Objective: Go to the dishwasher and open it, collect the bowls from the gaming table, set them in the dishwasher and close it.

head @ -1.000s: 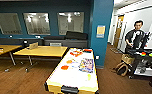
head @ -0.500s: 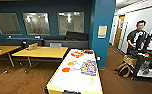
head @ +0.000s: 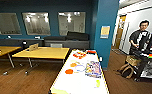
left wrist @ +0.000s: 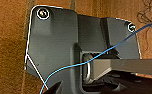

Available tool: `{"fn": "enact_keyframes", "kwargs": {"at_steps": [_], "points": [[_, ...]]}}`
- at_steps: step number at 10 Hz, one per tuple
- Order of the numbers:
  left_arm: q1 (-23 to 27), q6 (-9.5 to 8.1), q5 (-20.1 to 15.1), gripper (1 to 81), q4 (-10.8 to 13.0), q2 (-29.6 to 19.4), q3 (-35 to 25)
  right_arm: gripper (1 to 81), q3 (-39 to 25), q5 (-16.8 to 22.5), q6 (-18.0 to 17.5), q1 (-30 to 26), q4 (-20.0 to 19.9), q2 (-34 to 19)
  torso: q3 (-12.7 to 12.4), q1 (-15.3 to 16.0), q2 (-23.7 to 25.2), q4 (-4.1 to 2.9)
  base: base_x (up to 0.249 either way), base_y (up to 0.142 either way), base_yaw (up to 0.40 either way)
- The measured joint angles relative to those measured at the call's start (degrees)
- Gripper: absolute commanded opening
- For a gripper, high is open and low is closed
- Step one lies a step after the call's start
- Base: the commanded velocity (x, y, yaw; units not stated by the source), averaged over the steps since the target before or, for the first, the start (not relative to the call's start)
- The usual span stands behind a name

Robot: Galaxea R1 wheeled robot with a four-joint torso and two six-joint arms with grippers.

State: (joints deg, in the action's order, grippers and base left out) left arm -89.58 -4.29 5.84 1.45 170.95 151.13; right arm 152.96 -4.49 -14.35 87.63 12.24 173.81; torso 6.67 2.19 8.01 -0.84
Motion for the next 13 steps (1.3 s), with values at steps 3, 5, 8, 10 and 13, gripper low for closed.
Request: {"fn": "enact_keyframes", "kwargs": {"at_steps": [3, 5, 8, 10, 13], "points": [[-0.2, 0.0, 0.0, 81.1, 0.0, 0.2, 0.0, 81.1, 0.0, 0.0, 0.0, 0.0, 0.0, 0.0, 0.0, 0.0, 0.0, 0.0, 0.076, 0.142, 0.0], [0.0, 0.0, 0.0, 81.1, 0.0, 0.0, 0.1, 81.1, 0.0, 0.0, 0.0, 0.0, 0.0, 0.3, 0.0, 0.0, 0.0, 0.0, 0.076, 0.123, 0.0], [-0.2, 0.0, -0.1, 81.1, 0.0, 0.5, 0.0, 81.1, 0.0, 0.0, 0.0, 0.1, 0.0, -0.2, 0.0, 0.0, 0.0, 0.0, 0.096, 0.108, 0.0], [-0.2, 0.0, -0.1, 81.1, 0.0, 0.0, 0.0, 81.1, -0.1, 0.0, 0.0, 0.3, 0.0, 0.3, 0.0, 0.0, 0.0, 0.0, 0.147, 0.076, 0.0], [-0.3, 0.0, 0.0, 81.1, 0.0, 0.2, 0.0, 81.1, -0.1, 0.0, 0.0, 0.0, 0.0, 0.1, 0.0, 0.0, 0.0, 0.0, 0.177, 0.022, 0.0]]}}
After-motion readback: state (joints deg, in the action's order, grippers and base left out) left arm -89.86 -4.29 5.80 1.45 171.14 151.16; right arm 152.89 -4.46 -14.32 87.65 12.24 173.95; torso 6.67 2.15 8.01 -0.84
